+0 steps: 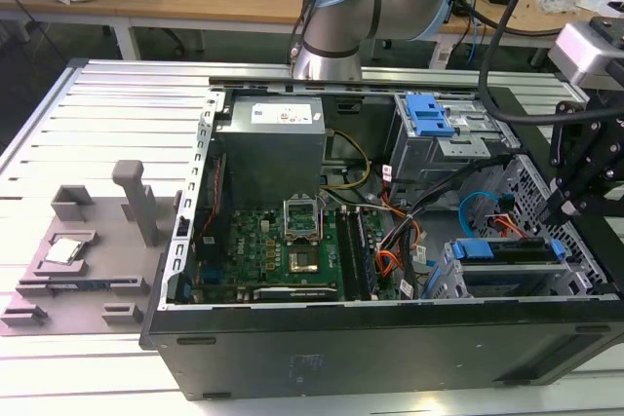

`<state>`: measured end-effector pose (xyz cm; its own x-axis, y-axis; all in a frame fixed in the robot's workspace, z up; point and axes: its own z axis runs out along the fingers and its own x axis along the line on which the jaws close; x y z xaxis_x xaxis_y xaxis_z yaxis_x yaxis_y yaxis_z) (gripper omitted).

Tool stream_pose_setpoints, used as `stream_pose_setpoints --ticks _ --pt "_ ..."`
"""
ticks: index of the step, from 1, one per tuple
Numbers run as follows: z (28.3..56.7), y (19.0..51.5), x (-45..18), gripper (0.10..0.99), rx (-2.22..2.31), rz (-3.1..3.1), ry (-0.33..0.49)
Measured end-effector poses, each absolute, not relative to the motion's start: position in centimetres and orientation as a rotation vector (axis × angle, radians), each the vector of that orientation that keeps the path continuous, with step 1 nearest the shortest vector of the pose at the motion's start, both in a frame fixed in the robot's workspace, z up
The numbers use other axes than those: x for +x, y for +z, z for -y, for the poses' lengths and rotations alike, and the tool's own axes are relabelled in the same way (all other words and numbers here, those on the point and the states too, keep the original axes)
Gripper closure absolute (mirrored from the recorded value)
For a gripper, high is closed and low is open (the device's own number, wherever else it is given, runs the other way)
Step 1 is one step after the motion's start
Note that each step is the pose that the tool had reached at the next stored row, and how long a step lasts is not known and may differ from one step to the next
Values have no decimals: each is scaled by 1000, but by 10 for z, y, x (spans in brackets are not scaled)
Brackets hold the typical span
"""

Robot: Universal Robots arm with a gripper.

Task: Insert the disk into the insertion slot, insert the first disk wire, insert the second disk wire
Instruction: 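Insert the second disk wire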

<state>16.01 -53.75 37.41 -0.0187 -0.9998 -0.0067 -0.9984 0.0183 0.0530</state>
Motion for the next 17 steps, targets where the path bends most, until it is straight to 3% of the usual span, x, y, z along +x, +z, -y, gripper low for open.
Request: stream_pose_setpoints --ticks 17 --pt "538 374 151 980 2178 2218 -66"
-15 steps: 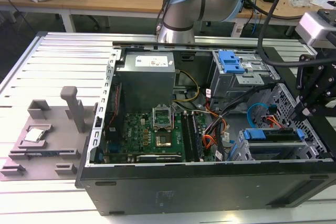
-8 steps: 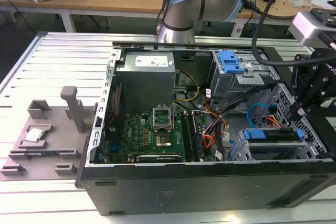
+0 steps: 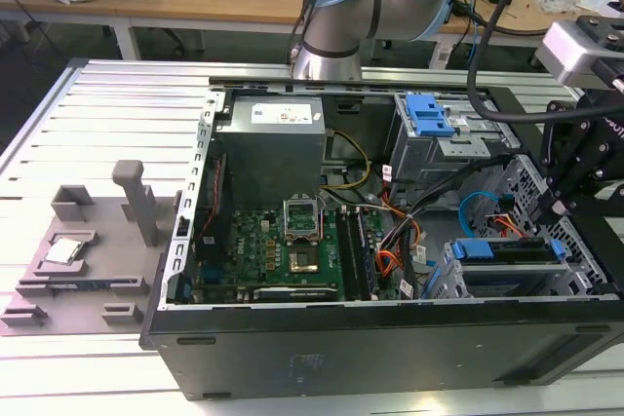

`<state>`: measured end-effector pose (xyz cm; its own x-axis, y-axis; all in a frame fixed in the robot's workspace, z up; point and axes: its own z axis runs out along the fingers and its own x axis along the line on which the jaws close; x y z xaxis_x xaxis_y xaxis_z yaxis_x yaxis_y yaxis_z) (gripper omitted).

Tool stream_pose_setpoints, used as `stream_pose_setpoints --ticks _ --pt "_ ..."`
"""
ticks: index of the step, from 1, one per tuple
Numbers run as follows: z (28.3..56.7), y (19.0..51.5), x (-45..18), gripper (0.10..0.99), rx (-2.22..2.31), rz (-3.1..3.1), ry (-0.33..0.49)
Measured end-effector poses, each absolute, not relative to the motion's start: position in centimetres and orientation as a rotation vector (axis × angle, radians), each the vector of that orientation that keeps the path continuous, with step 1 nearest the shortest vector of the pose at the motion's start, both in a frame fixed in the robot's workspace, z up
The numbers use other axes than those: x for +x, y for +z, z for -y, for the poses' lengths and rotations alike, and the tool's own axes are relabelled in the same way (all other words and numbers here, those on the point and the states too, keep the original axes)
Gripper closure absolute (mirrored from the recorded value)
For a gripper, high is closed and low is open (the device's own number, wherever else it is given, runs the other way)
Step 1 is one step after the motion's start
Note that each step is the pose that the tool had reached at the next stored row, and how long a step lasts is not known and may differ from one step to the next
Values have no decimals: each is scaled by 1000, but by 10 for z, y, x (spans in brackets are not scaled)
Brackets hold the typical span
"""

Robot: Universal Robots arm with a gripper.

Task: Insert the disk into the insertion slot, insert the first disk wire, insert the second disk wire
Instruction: 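Insert the second disk wire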

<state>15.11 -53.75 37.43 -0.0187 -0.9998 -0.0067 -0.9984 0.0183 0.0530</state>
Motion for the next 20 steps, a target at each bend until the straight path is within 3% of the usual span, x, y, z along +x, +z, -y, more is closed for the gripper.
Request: stream_pose_setpoints --ticks 1,2,3,4,5,10,20 --pt "538 374 151 980 2178 2218 -66" --pt "538 374 151 918 2178 2218 -66" --pt "538 374 151 792 2178 2218 -66" --pt "538 374 151 792 2178 2218 -66" --pt "538 374 151 725 2178 2218 -66" --pt "522 374 150 725 2181 2214 -66" --pt "517 374 125 725 2187 2209 -66"
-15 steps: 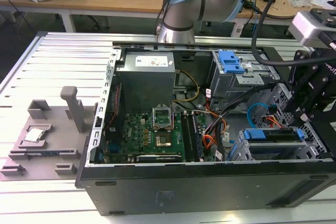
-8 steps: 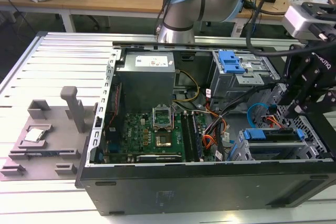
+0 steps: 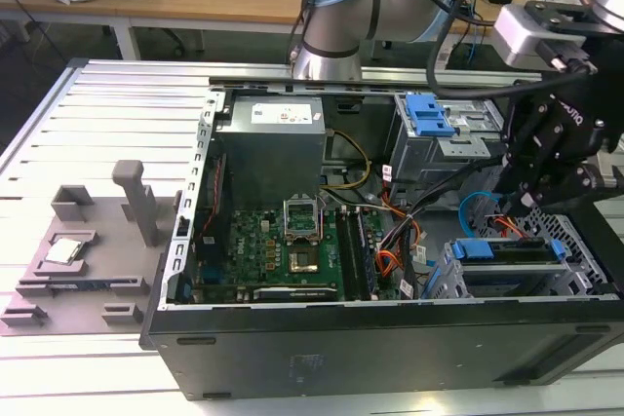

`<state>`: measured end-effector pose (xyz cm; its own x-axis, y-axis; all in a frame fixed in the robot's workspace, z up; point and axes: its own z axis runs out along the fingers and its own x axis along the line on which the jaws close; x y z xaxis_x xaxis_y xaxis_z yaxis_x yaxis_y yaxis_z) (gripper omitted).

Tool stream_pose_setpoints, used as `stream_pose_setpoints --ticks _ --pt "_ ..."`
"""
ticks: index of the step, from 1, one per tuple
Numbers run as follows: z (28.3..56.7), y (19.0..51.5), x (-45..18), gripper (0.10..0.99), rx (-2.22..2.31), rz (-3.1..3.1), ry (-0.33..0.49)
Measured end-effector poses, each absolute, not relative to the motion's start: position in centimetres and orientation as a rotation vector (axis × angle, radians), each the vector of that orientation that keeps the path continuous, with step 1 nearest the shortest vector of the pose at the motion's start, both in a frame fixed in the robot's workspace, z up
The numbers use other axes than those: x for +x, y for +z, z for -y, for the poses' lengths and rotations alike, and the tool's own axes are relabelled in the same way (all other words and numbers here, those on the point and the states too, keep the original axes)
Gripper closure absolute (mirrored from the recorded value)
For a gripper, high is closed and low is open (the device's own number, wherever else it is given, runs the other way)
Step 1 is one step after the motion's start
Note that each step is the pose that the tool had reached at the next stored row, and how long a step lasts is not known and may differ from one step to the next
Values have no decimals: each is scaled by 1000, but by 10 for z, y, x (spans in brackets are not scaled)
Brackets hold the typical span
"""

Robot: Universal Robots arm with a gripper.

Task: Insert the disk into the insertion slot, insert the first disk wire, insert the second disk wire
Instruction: 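Insert the second disk wire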

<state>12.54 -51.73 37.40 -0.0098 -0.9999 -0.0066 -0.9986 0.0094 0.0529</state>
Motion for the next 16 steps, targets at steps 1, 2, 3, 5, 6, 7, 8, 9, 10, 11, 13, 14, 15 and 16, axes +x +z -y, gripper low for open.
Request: stream_pose_setpoints --ticks 1,2,3,5,6,7,8,9,10,11,13,14,15,16 --pt "517 374 123 725 2193 2203 -65" --pt "517 373 122 725 2202 2193 -65" --pt "517 372 122 725 2209 2185 -64" --pt "517 371 121 725 2218 2175 -62" --pt "517 371 121 741 2218 2175 -63" --pt "517 371 121 804 2218 2175 -62" --pt "517 371 121 871 2218 2175 -62" --pt "517 371 121 922 2218 2175 -62" --pt "517 371 121 922 2218 2175 -62" --pt "517 371 121 922 2218 2175 -62" --pt "517 371 121 922 2218 2175 -62" --pt "517 371 121 922 2218 2175 -62" --pt "517 371 121 922 2218 2175 -62" --pt "517 371 121 922 2218 2175 -62"
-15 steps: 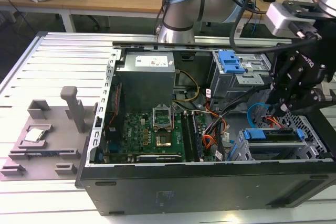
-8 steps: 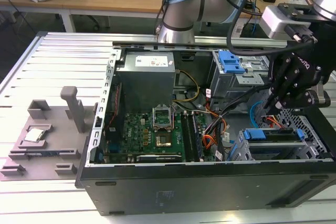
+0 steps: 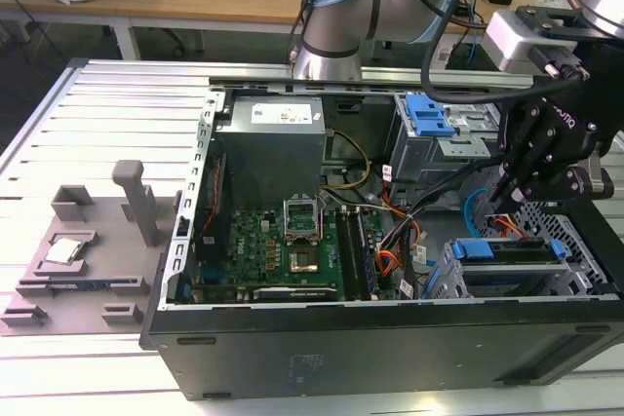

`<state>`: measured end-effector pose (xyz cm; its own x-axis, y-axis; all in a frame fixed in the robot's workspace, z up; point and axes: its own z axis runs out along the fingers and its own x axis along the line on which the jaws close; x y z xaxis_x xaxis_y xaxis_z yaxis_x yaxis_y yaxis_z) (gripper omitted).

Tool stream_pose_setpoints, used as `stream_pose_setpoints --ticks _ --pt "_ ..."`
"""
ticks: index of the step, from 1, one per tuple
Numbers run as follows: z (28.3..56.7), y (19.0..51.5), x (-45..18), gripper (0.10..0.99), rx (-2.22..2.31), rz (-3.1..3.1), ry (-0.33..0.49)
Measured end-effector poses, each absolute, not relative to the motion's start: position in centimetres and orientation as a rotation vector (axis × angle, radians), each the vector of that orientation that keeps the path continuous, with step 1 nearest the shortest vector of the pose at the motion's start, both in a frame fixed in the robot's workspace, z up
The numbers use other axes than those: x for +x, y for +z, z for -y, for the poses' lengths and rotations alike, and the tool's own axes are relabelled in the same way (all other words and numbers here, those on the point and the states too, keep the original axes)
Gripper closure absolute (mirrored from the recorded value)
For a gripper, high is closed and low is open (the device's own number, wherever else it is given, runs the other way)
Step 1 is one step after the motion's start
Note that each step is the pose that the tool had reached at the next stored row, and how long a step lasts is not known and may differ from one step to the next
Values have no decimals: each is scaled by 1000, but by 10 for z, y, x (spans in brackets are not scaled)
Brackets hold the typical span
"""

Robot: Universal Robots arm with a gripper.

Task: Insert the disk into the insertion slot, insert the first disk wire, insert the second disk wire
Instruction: 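Insert the second disk wire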

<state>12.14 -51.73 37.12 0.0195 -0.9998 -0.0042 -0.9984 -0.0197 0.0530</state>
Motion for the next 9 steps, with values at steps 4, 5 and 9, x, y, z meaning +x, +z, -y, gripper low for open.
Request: stream_pose_setpoints --ticks 4,5,9 --pt "517 371 128 922 2217 2174 -64" --pt "517 371 129 922 2217 2174 -64" --pt "520 370 129 922 2217 2174 -64"
